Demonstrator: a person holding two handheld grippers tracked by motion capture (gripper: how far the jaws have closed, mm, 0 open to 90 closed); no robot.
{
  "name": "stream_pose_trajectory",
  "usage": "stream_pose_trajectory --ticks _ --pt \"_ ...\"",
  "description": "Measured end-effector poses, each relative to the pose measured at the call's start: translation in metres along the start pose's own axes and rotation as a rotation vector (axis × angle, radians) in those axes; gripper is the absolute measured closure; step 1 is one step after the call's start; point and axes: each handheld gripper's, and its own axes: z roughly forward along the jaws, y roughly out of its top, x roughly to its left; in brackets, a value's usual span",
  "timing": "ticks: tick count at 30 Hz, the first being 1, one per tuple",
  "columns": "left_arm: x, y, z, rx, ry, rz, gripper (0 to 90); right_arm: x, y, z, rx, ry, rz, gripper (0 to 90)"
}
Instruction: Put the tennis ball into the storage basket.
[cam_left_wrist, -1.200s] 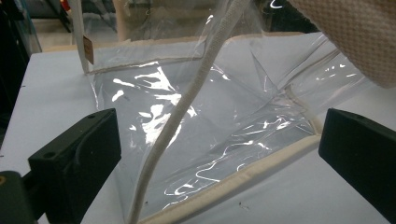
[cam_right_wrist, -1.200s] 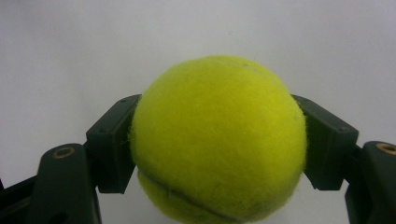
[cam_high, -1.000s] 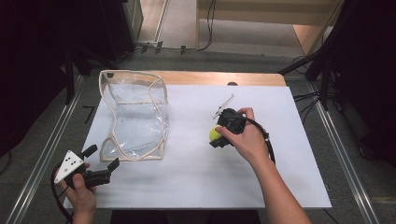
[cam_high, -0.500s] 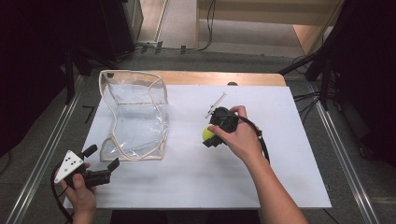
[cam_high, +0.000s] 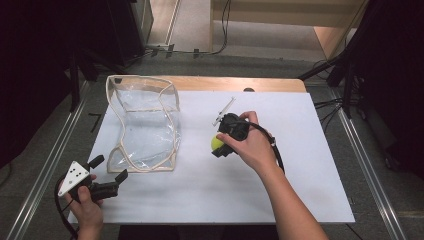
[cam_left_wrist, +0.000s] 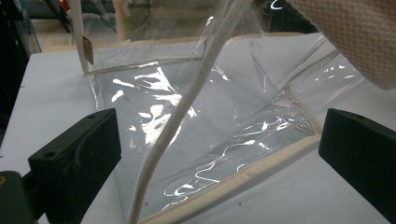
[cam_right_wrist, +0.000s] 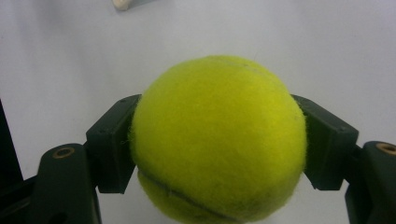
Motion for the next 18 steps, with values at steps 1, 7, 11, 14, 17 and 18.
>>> stream_pose_trajectory --ticks 1,7,11,14,17,18 --pt "0.0 0.0 0.0 0.0 0.0 0.0 0.0 0.001 0.001 -0.001 0.002 -0.001 0.004 22.8" --pt "0.0 0.0 0.0 0.0 0.0 0.0 0.0 0.004 0.008 -0.001 0.011 0.007 -0.013 22.8" --pt "0.0 0.0 0.0 0.0 -0.001 0.0 0.0 0.005 0.013 -0.002 0.011 0.015 -0.023 22.8" --pt "0.0 0.0 0.0 0.0 -0.001 0.0 0.0 0.006 0.016 -0.003 0.01 0.02 -0.041 22.8" --pt "0.0 0.0 0.0 0.0 -0.001 0.001 0.0 0.008 0.021 -0.005 0.014 0.021 -0.043 22.8" --pt "0.0 0.0 0.0 0.0 -0.002 0.0 0.0 0.008 0.021 -0.005 0.014 0.021 -0.043 22.8"
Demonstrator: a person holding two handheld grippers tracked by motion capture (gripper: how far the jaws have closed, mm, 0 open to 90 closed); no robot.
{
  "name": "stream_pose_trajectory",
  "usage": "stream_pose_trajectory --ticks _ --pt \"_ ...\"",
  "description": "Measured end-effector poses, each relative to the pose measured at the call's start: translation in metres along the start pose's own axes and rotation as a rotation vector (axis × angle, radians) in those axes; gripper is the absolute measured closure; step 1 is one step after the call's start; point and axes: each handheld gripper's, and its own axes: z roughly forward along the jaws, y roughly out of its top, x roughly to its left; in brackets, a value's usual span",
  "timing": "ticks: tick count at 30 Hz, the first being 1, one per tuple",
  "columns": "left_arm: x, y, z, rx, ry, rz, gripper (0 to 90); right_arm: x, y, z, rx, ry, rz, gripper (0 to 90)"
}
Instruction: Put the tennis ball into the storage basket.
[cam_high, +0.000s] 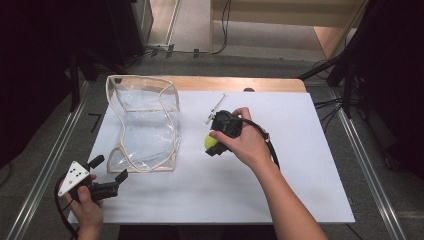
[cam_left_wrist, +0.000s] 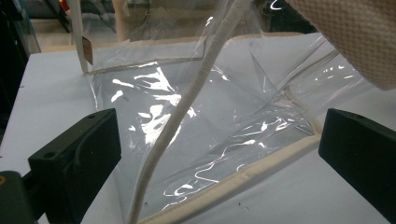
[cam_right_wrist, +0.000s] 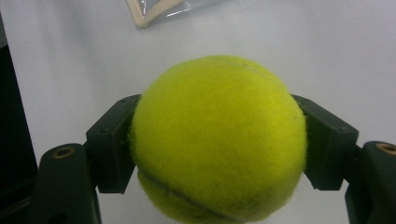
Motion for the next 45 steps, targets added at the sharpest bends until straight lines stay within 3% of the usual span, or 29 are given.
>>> stream_pose_trajectory --ticks 45 --pt "0.001 0.0 0.0 0.001 -0.004 -0.001 0.0 0.021 0.054 -0.022 0.004 0.026 -0.102 22.8"
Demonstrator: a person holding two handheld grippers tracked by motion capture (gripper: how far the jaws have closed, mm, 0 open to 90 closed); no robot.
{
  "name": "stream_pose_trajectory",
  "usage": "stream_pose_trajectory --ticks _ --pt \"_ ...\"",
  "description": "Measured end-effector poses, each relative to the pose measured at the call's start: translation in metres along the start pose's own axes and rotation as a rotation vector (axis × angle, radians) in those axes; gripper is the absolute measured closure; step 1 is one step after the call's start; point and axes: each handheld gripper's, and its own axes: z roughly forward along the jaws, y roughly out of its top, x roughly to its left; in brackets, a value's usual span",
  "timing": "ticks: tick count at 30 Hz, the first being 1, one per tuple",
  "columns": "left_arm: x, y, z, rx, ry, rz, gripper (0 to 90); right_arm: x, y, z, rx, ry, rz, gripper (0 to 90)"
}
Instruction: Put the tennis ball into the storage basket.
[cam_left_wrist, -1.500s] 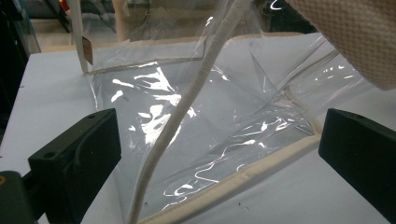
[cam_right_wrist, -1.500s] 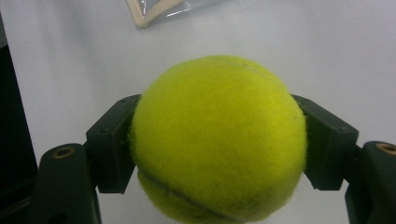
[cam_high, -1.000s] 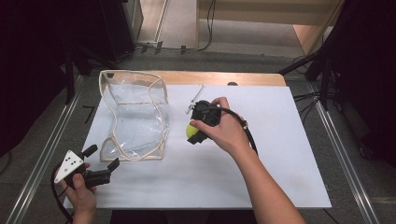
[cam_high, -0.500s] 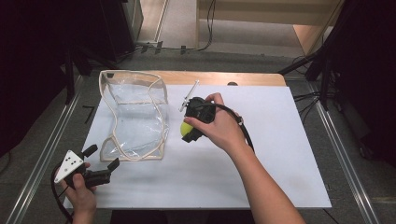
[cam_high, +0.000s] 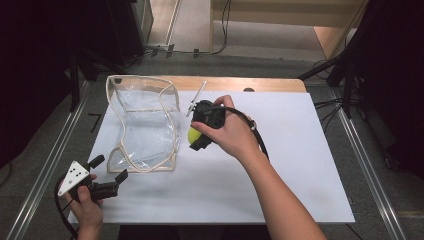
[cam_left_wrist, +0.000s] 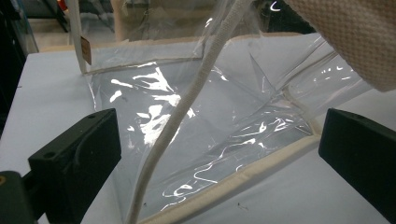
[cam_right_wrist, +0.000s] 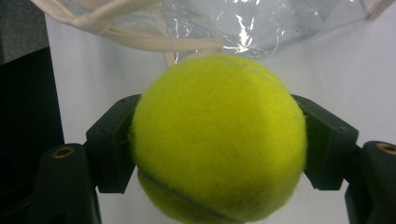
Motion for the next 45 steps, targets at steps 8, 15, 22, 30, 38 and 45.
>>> stream_pose_trajectory --ticks 8,15,22,30,38,45 --pt "0.0 0.0 0.0 -0.002 -0.001 -0.001 0.0 0.002 0.009 -0.005 -0.007 0.0 -0.028 22.8" --pt "0.0 0.0 0.0 0.002 0.001 0.001 0.0 0.006 0.017 -0.012 -0.006 -0.006 -0.029 22.8" --pt "0.0 0.0 0.0 -0.001 0.0 -0.001 0.0 0.007 0.025 -0.017 -0.007 -0.01 -0.045 22.8" --pt "0.0 0.0 0.0 -0.003 -0.003 0.0 0.0 0.01 0.034 -0.021 -0.009 -0.009 -0.052 22.8" --pt "0.0 0.0 0.0 -0.002 -0.004 0.0 0.0 0.013 0.044 -0.027 -0.015 -0.01 -0.068 22.9" --pt "0.0 0.0 0.0 0.003 -0.001 0.001 0.0 0.014 0.052 -0.029 -0.014 -0.012 -0.079 22.8"
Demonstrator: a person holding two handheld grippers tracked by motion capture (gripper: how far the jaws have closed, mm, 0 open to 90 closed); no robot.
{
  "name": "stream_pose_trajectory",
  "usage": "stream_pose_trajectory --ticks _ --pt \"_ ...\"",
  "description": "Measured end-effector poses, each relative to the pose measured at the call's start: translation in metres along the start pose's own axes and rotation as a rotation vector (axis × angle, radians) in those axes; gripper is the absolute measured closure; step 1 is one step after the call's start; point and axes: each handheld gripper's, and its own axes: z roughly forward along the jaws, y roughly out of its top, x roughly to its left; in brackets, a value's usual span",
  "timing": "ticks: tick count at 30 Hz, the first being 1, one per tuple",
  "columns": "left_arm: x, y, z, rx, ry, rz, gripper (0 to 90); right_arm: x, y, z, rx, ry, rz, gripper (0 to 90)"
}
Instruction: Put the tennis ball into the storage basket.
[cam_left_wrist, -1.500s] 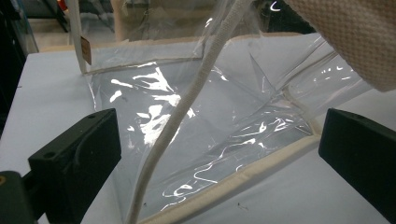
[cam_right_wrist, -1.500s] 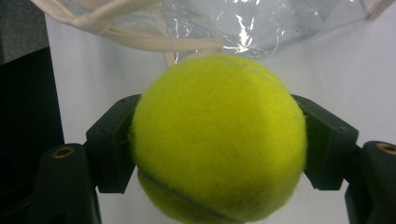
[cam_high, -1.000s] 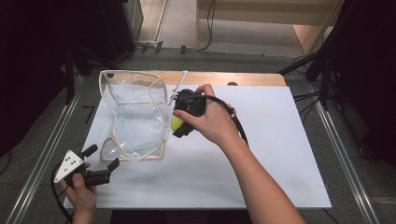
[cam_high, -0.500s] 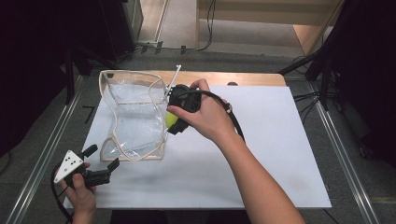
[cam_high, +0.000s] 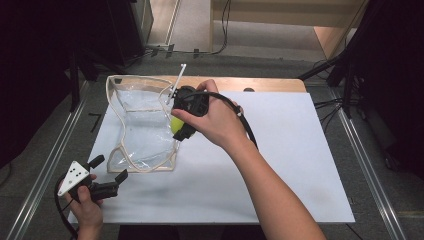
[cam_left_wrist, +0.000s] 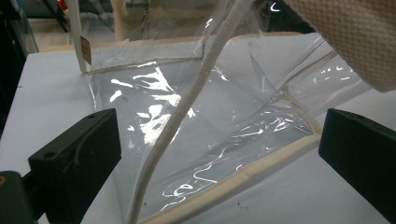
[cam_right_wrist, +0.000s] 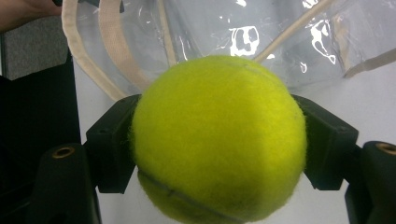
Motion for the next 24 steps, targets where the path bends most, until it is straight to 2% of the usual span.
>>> stream_pose_trajectory --ticks 9,24 --pt "0.0 0.0 0.0 -0.003 -0.002 -0.004 0.0 0.003 0.01 -0.001 -0.008 -0.003 -0.003 22.8" --pt "0.0 0.0 0.0 -0.005 -0.004 -0.006 0.0 0.009 0.031 0.0 -0.01 0.005 -0.04 22.8"
